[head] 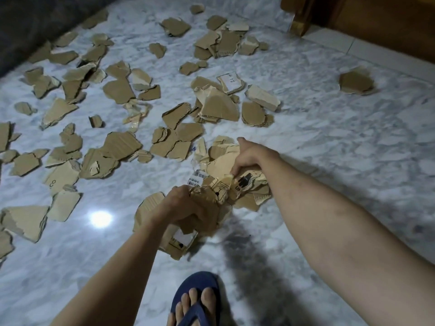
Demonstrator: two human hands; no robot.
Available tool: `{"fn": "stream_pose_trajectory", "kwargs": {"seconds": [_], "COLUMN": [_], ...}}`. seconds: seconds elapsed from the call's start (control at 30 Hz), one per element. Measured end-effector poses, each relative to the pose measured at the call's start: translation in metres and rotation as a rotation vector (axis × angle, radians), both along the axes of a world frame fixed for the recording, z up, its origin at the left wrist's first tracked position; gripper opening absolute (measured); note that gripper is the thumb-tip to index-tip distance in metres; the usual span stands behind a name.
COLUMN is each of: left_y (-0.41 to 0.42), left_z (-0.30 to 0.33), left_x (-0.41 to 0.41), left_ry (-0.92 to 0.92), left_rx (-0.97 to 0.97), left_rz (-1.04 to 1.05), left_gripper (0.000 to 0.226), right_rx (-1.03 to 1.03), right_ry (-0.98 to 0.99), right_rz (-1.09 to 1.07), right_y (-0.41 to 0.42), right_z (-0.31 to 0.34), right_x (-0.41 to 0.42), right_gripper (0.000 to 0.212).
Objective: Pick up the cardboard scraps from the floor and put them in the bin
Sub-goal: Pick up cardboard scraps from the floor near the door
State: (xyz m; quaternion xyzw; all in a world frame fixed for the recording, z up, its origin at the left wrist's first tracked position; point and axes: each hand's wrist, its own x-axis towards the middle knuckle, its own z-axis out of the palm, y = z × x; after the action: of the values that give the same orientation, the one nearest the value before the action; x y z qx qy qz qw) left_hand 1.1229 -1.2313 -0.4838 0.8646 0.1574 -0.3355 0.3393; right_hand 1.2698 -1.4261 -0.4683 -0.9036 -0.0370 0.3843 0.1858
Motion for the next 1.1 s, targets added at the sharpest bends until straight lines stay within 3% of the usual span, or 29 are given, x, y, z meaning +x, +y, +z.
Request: {"fn": "stream_pose_trajectory", "kwargs": {"seconds": [0.1, 0.2, 0.4, 0.53, 0.6, 0.73, 0.8, 0.9, 1.0, 1.1], "left_y": [-0.002, -0.002, 0.006, 0.002, 0.005, 0.020, 0.034, 0.055, 0.065, 0.065], "left_z": [0.000, -0.003, -0.004, 0.011, 0.017, 0.029, 0.033, 0.037, 0.035, 0.022], "left_x": [0.000, 0.003, 0.007, 0.007, 0.006, -0.001, -0.007, -0.022, -0.044, -0.058], "left_ry": [-0.003, -0.003, 0.073, 0.178, 0.207, 0.180, 0.118, 0.041, 0.031, 0.013], "left_rx": [0.013, -0.041, -0.145, -0.194, -0.236, -0.337, -0.339, -0.277, -0.193, -0.112], "left_rz": [0.019, 0.055, 0.170, 0.293, 0.311, 0.387, 0.456, 0.536, 0.632, 0.691], "left_gripper": [0.036, 0.044, 0.047, 0.026, 0.023, 0.056, 0.065, 0.072, 0.049, 0.052], "right_rx": [-0.109, -0.089, 0.075, 0.224, 0.303, 0.487, 0.544, 0.381, 0.203, 0.098], "right_ry": [-0.072, -0.094, 0.033, 0.041, 0.024, -0.054, 0.014, 0.207, 0.198, 0.176], "right_rz": [0.050, 0.025, -0.173, -0.293, -0.378, -0.597, -0.626, -0.440, -0.186, -0.072], "right_y": [0.006, 0.009, 0.002, -0.018, -0.033, -0.063, -0.074, -0.078, -0.064, -0.047], "right_z": [-0.004, -0.007, -0.005, 0.007, 0.021, 0.054, 0.064, 0.059, 0.038, 0.013], "right_x": [-0.002, -0.001, -0.001, 0.001, 0.007, 0.015, 0.013, -0.003, -0.030, -0.063], "right_gripper": [0.109, 0.099, 0.075, 0.080, 0.070, 0.047, 0.046, 0.064, 0.086, 0.089]}}
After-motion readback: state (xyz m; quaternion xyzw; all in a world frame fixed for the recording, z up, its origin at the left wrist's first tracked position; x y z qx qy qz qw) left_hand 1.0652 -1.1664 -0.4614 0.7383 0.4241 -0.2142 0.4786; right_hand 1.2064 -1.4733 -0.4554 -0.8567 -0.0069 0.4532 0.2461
